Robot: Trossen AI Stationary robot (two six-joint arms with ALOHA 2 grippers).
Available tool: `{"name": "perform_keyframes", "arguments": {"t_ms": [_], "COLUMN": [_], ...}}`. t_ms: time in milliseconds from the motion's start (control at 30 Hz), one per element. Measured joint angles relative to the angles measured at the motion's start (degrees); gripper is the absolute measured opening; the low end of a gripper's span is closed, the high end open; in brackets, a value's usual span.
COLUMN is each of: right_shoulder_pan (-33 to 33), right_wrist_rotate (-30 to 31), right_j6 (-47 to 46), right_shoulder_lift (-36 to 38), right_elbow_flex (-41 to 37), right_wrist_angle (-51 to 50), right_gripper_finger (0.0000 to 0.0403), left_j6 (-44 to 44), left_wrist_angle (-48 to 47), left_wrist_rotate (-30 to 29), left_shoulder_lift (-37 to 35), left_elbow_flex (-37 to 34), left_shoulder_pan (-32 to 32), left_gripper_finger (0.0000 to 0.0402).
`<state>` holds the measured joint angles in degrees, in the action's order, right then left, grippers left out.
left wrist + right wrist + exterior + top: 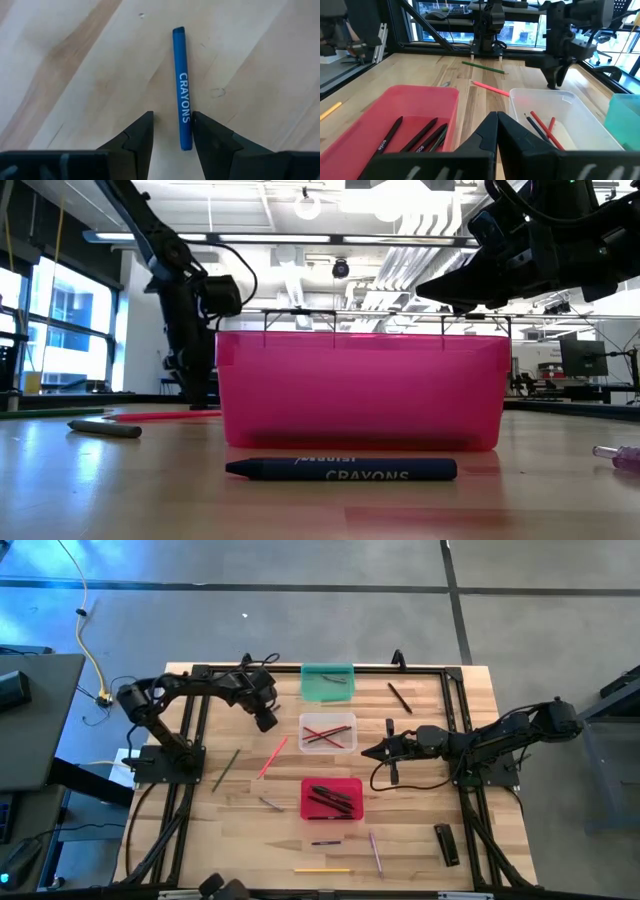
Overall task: Sort crayons/erasers/pens/pencils in bins
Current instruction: Put the top blue crayon into the green bin
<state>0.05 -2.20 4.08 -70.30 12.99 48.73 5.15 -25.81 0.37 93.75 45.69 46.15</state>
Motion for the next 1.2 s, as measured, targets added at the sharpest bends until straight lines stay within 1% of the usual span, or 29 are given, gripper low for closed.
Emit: {"name": "perform_keyframes", "arguments": {"t_ms": [167,267,367,500,600,733,867,1067,1200], "right_shoulder_pan": [0.00,0.00,0.00,0.00,0.00,0.01,0.00,0.00,0.00], "right_wrist_rotate": [-0.01,0.00,0.00,0.00,-0.01,-0.01,0.00,-0.02,-0.01], "right_j6": [0.00,-0.02,0.00,-0.02,0.00,-0.11,-0.13,-0.04,-0.02], "right_shoulder_lift": [0.00,0.00,0.00,0.00,0.00,0.00,0.00,0.00,0.00], "right_elbow_flex": [0.00,0.00,0.00,0.00,0.00,0.00,0.00,0.00,0.00], "right_wrist_angle": [0.00,0.02,0.02,0.02,0.02,0.02,0.02,0.02,0.02], "right_gripper_finger": [0.0000,0.0000,0.0000,0.0000,0.0000,0.0000,0.0000,0.0000,0.0000], "left_j6": [0.21,1.55,2.83,4.40,5.54,6.08,6.08,5.84,4.97], "left_wrist_angle": [0.37,0.39,0.16,0.09,0.03,0.29,0.15,-0.02,0.69], "left_wrist_rotate": [0.17,0.39,0.65,2.42,2.41,0.17,-0.20,0.29,1.67], "left_shoulder_lift": [1.77,1.89,2.02,2.10,2.08,1.45,-1.04,-6.24,-10.41], "left_elbow_flex": [0.20,0.21,0.20,0.20,0.22,0.09,-0.23,-0.17,-0.13], "left_shoulder_pan": [-0.42,-0.40,-0.24,0.01,-0.10,-0.11,0.61,2.23,2.32], "left_gripper_finger": [0.0123,0.0111,0.0079,0.0029,0.0008,0.0008,0.0003,0.0002,0.0002]}}
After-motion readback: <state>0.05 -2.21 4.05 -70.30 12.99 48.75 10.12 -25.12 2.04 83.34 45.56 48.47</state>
